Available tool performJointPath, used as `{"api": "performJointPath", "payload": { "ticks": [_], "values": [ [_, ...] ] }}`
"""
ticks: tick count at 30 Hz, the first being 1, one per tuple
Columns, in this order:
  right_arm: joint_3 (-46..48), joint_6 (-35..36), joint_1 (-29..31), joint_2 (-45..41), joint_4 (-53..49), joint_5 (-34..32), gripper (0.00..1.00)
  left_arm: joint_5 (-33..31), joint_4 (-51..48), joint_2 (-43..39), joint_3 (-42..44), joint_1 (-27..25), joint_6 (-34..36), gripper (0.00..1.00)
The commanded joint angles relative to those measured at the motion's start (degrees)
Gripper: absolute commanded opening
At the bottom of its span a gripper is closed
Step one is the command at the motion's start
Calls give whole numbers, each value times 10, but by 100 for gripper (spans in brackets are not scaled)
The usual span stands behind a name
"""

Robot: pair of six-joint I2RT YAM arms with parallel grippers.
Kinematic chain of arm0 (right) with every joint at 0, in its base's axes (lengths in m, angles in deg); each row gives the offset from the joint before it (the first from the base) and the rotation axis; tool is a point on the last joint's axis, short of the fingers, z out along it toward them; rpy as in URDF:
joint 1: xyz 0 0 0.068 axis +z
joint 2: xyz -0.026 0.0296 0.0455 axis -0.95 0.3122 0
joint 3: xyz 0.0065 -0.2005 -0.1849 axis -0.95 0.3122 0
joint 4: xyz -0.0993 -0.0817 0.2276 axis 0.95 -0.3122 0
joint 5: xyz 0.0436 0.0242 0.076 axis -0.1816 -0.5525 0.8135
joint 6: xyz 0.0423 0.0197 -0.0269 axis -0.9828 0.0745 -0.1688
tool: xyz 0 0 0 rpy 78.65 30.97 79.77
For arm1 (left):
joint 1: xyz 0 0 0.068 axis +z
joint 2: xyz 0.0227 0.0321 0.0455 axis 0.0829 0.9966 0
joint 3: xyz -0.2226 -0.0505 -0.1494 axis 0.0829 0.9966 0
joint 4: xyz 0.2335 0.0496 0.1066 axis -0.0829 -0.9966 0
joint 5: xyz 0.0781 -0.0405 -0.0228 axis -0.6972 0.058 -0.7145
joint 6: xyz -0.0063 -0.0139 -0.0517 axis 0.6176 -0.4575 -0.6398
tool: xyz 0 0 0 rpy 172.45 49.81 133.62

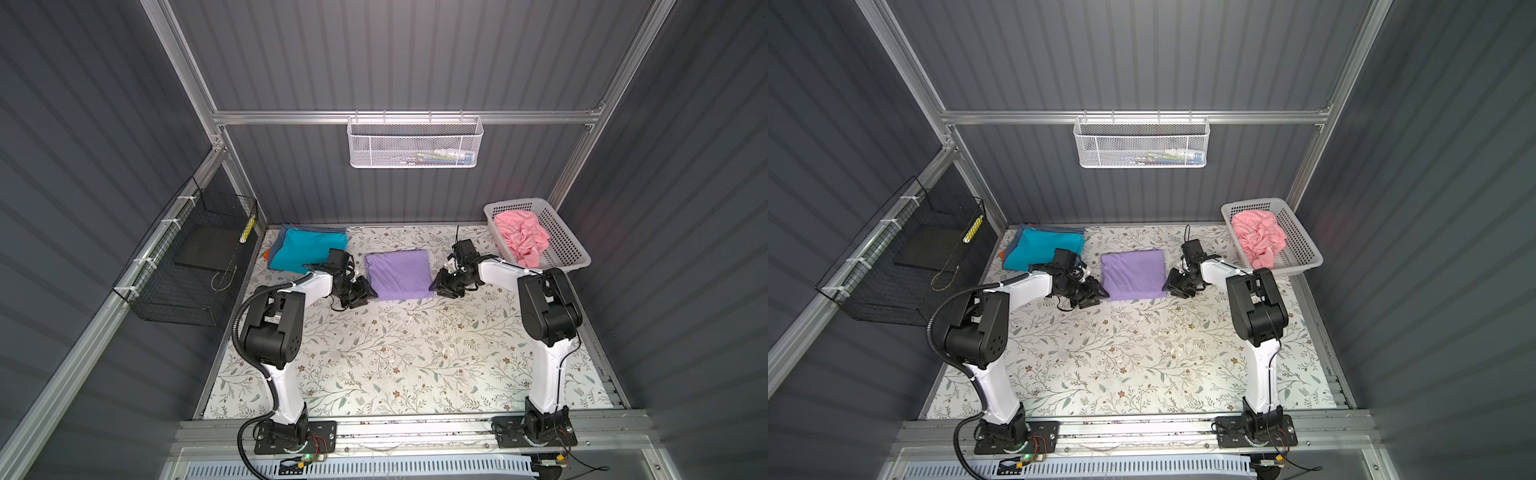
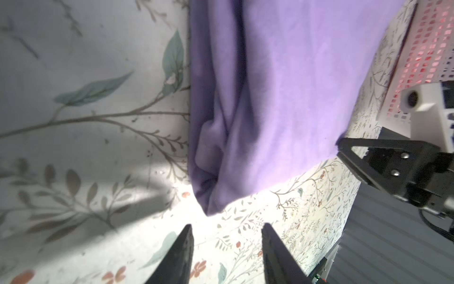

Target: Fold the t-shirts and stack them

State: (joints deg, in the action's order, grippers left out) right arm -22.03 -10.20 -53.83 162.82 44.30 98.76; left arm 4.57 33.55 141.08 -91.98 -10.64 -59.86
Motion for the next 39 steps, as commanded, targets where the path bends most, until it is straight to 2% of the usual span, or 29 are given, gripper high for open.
{"api": "performJointPath", "payload": {
  "ticks": [1,8,14,16,21,25,27,33,39],
  "values": [
    [16,6,-3,-40,-7,-20,45,-32,-40,-20,-18,2,13,52],
    [85,13,-18,-113,50,-53,49,-15,-4,56,-74,4,-2,61],
    [107,14,-28,-126,55,-52,49,-70,-5,122,-127,4,6,60],
    [109,14,-28,-124,56,-49,49,-80,1,140,-149,4,5,56],
    [111,9,-28,-119,65,-44,48,-82,-1,191,-208,4,5,37],
    [109,9,-29,-115,65,-39,47,-101,-74,226,-313,6,40,8],
    [110,9,-29,-115,66,-39,47,-118,-117,235,-372,9,59,1],
    [116,6,-30,-111,70,-36,46,-189,-269,238,-546,17,140,0],
    [118,2,-30,-108,74,-32,45,-261,-330,227,-620,40,196,0]
  ]
}}
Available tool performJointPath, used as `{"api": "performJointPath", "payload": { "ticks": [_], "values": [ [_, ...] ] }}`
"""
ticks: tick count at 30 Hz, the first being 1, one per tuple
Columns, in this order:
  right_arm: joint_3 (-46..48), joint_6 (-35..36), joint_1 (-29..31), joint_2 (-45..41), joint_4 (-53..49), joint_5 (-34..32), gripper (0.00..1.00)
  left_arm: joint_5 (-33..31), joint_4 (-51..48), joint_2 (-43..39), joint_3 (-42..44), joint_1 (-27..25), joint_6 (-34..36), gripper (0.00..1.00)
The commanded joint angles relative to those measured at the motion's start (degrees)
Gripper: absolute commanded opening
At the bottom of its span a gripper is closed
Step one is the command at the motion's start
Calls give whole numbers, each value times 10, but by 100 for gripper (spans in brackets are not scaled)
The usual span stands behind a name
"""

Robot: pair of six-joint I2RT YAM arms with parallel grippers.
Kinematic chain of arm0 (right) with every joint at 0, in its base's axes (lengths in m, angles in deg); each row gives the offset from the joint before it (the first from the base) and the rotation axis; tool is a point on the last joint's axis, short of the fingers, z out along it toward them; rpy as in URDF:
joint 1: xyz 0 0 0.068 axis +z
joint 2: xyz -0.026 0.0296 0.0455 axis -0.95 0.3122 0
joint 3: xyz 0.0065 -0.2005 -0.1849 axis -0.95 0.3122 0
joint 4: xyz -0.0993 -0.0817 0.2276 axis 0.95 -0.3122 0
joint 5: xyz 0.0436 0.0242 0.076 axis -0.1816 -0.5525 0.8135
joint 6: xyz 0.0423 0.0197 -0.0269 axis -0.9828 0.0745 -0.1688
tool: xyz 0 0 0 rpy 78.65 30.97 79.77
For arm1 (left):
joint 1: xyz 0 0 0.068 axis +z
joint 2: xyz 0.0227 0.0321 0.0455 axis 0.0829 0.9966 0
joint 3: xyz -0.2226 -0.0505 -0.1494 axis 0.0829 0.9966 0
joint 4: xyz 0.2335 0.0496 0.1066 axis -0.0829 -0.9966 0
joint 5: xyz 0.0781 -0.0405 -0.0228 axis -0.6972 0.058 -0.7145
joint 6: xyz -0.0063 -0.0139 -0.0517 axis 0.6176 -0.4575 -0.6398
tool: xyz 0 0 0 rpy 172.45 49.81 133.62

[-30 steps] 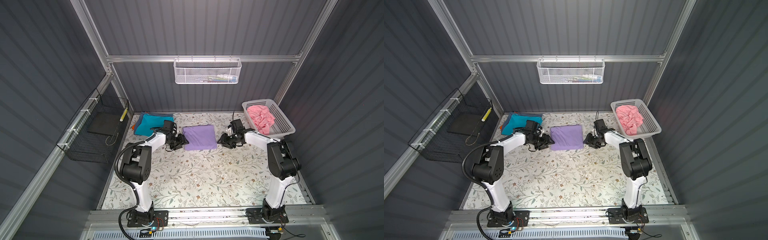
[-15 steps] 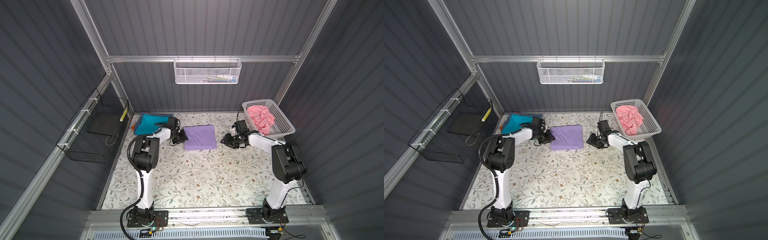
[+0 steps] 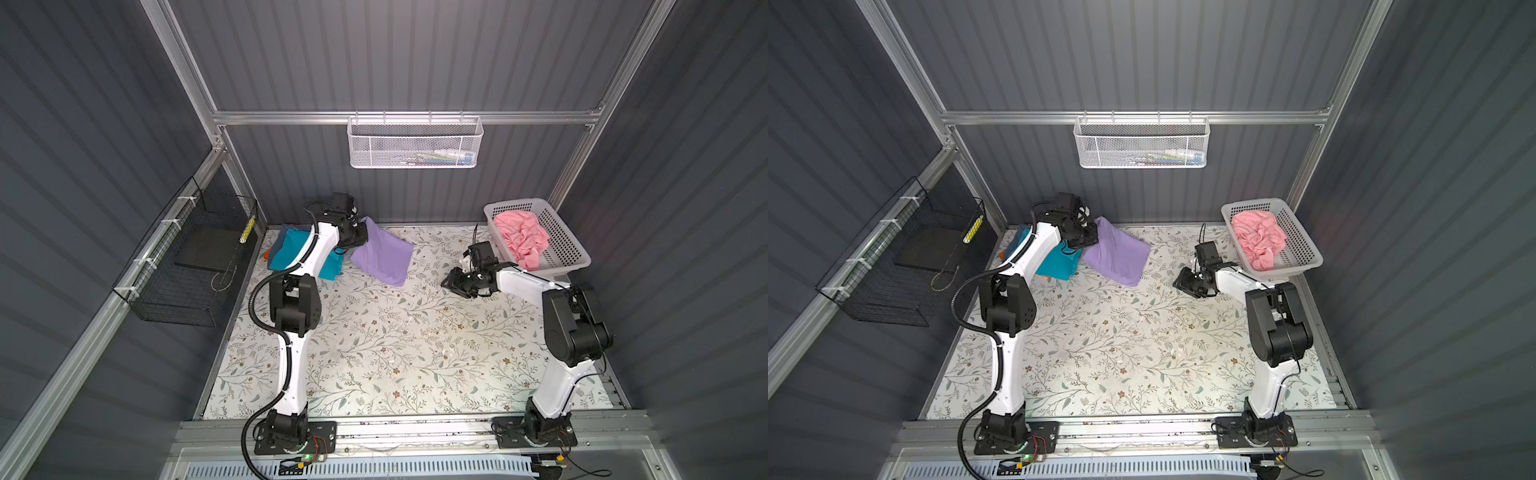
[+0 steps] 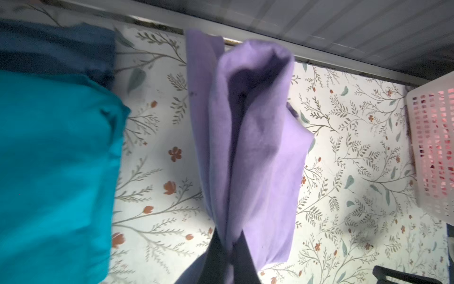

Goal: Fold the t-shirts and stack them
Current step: 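Grasp the lavender bundle with the left gripper and lift it toward the teal stack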

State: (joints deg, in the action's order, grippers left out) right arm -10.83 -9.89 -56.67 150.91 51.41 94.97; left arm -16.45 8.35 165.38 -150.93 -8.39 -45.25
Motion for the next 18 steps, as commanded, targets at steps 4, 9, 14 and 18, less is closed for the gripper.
{"api": "performJointPath", "payload": {
  "ticks": [4,9,14,18],
  "values": [
    [5,1,-2,13,1,4,45,-59,-133,-10,-81,41,69,0],
    [4,-2,-1,23,2,8,44,-74,-179,-15,-127,55,97,0],
    [5,-7,-1,28,5,15,43,-81,-219,-6,-180,62,114,0],
    [9,-7,-1,28,4,15,43,-100,-227,-21,-184,69,118,0]
  ]
}}
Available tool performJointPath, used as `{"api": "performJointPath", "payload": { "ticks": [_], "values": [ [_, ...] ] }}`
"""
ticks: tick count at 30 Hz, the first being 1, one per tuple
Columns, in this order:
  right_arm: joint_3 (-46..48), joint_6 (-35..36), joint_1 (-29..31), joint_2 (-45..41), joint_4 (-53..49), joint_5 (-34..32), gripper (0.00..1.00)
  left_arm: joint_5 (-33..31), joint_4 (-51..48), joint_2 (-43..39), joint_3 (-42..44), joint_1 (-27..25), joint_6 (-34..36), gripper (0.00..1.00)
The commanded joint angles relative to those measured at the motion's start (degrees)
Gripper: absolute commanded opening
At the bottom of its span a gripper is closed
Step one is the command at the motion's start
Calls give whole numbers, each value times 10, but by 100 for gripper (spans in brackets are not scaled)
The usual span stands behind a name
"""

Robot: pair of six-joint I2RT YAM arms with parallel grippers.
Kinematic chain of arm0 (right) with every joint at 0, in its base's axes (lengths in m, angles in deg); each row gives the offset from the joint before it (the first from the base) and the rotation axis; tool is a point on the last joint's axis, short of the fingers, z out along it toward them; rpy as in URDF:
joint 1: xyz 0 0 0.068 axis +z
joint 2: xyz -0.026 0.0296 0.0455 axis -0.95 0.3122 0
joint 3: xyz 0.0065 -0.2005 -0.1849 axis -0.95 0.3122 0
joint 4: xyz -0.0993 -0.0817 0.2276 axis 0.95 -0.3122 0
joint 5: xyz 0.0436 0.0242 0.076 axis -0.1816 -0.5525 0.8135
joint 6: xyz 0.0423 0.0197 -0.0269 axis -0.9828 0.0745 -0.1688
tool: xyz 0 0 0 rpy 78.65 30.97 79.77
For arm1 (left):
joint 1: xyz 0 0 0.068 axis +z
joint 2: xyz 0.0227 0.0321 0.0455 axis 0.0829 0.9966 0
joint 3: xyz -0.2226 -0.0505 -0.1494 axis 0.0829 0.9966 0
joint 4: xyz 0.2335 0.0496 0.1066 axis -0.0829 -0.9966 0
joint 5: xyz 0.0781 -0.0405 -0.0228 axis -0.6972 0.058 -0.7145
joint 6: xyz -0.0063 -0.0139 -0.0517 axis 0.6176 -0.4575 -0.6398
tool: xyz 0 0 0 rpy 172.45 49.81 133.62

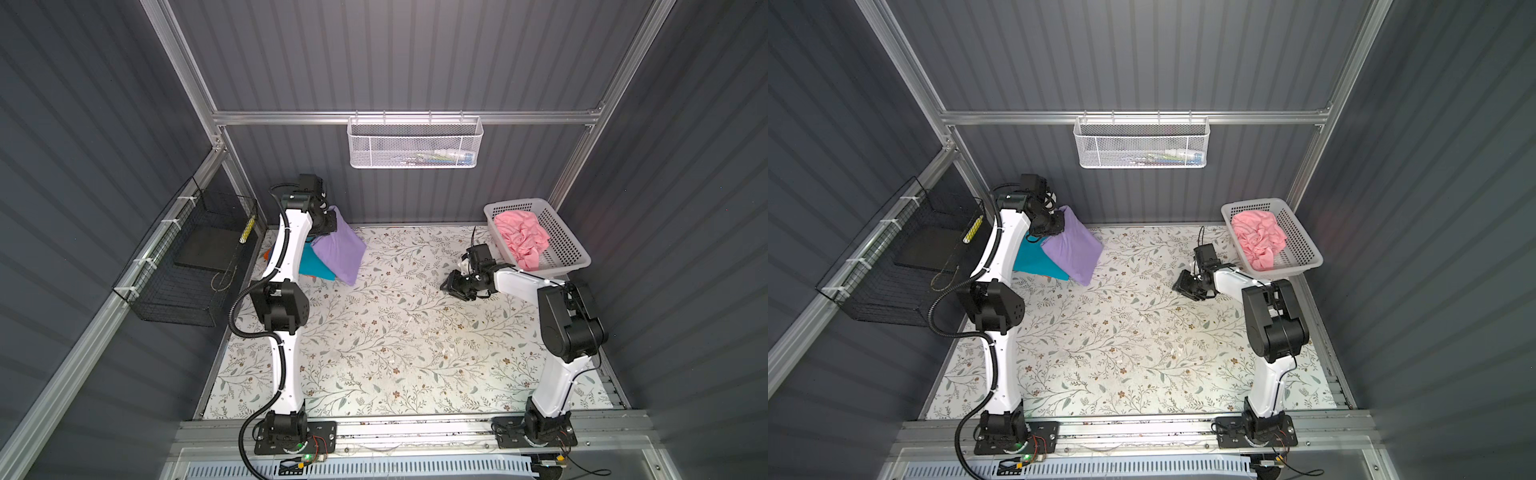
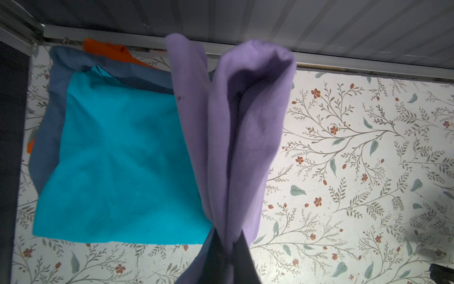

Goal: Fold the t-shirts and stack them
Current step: 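Grasp the lavender bundle with the left gripper and lift it toward the teal stack, then lower the lavender bundle onto the teal shirt stack and open the left gripper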

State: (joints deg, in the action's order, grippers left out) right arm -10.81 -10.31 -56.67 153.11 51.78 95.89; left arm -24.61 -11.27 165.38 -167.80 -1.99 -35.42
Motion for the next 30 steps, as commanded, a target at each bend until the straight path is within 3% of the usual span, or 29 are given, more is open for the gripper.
{"api": "performJointPath", "payload": {
  "ticks": [1,16,23,27,30],
  "values": [
    [9,-3,-1,7,2,7,43,-21,-29,-26,-14,8,19,0],
    [19,-5,1,17,7,11,43,-31,34,-50,74,111,-13,0],
    [16,-9,2,26,11,16,43,-62,117,-34,160,117,-16,0],
    [16,-8,2,29,10,16,43,-102,131,0,162,119,-11,0],
    [16,-9,3,30,11,16,43,-126,133,26,156,122,-11,11]
  ]
}}
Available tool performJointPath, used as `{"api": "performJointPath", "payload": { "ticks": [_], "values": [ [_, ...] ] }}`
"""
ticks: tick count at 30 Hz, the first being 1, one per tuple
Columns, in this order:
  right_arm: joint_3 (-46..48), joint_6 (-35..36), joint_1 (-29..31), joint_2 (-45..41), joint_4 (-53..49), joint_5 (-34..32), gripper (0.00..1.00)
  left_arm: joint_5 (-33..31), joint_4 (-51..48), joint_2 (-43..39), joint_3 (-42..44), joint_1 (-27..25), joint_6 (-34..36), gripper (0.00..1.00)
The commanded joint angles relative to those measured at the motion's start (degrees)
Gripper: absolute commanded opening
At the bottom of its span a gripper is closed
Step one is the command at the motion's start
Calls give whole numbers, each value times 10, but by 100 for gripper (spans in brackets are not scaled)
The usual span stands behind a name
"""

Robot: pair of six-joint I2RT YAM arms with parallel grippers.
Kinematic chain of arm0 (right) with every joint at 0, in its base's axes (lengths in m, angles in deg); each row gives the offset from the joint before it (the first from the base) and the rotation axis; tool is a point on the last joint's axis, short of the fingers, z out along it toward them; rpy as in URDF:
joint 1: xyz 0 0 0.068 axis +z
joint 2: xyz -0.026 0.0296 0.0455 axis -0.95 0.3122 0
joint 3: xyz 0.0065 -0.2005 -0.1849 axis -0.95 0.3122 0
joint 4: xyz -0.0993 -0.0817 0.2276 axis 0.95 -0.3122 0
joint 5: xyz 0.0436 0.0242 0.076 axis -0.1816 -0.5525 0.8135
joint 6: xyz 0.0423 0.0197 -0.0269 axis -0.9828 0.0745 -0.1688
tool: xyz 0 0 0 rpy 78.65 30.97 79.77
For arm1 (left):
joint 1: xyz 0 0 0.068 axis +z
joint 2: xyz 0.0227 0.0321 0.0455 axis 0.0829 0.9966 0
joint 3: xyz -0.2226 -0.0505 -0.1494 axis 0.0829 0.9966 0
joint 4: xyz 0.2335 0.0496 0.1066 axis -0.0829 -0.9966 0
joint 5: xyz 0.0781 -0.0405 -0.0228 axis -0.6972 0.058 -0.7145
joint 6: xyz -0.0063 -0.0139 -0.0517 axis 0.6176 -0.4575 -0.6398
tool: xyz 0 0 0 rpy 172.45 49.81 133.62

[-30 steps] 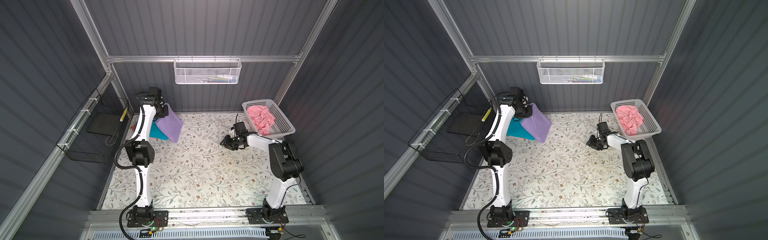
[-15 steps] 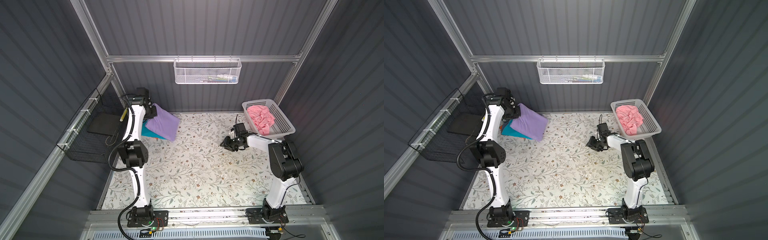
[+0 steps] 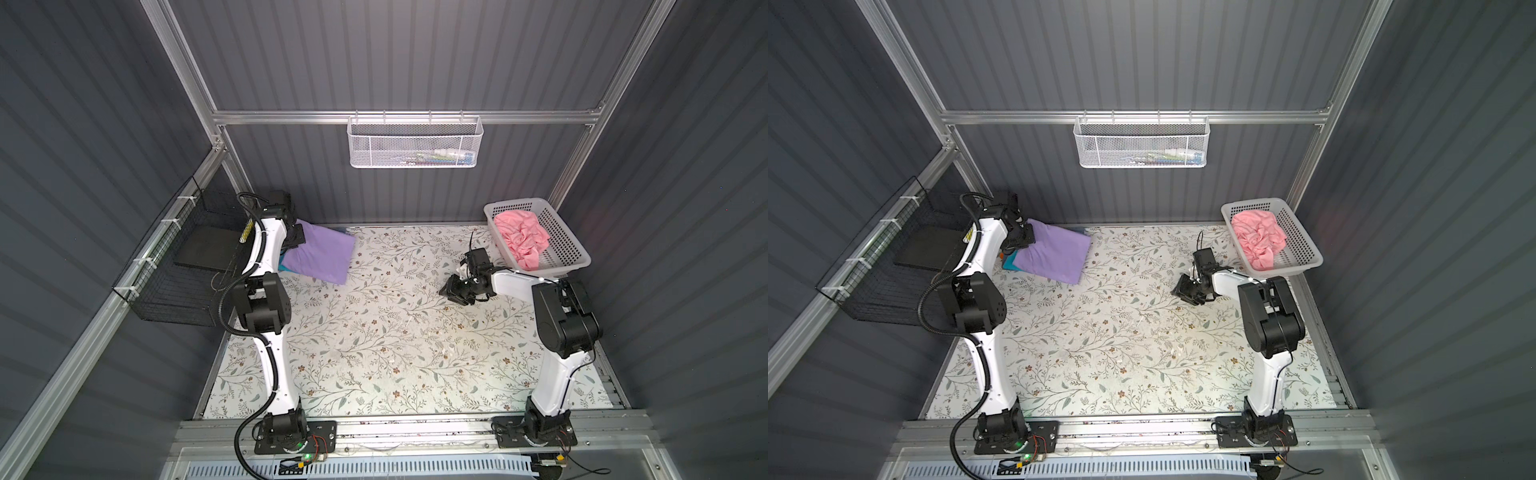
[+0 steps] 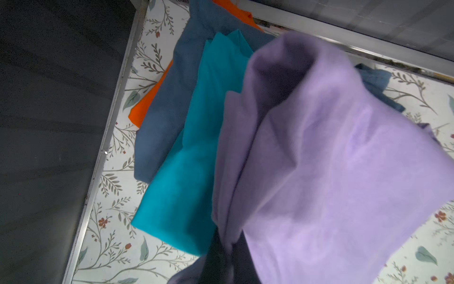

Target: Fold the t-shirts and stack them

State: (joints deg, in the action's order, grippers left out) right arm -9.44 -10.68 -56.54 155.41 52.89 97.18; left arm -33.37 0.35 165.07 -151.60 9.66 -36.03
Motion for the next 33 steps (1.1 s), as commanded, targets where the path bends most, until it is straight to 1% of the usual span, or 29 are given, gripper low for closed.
{"api": "performJointPath", "payload": {
  "ticks": [1,3,5,8,11,16,20,24,28,30,31,32,33],
  "values": [
    [2,-6,2,7,-1,4,43,-46,20,34,-6,6,-6,18],
    [2,-6,3,8,0,3,43,-57,21,44,-10,6,-6,34],
    [3,-7,4,8,0,3,43,-74,15,54,-21,6,-6,47],
    [5,-9,5,6,1,3,43,-107,4,52,-22,6,-17,59],
    [8,-13,6,0,5,2,43,-119,13,19,10,5,-34,69],
    [11,-17,6,-26,7,11,44,-124,20,-52,66,-12,-60,70],
    [8,3,5,-75,-19,-7,45,-162,21,-118,108,-43,-68,75],
    [14,30,2,-140,-56,-41,48,-196,7,-182,128,-73,-77,82],
    [38,50,-2,-224,-78,-103,52,-184,28,-273,190,-102,-90,84],
    [57,56,-4,-269,-81,-131,58,-162,52,-322,235,-114,-94,84],
    [68,61,-5,-295,-81,-148,76,-148,69,-352,264,-120,-94,84],
    [79,67,-6,-321,-80,-163,99,-136,91,-384,300,-126,-96,84],
    [88,72,-7,-343,-78,-177,99,-129,123,-415,335,-131,-96,84]
  ]
}}
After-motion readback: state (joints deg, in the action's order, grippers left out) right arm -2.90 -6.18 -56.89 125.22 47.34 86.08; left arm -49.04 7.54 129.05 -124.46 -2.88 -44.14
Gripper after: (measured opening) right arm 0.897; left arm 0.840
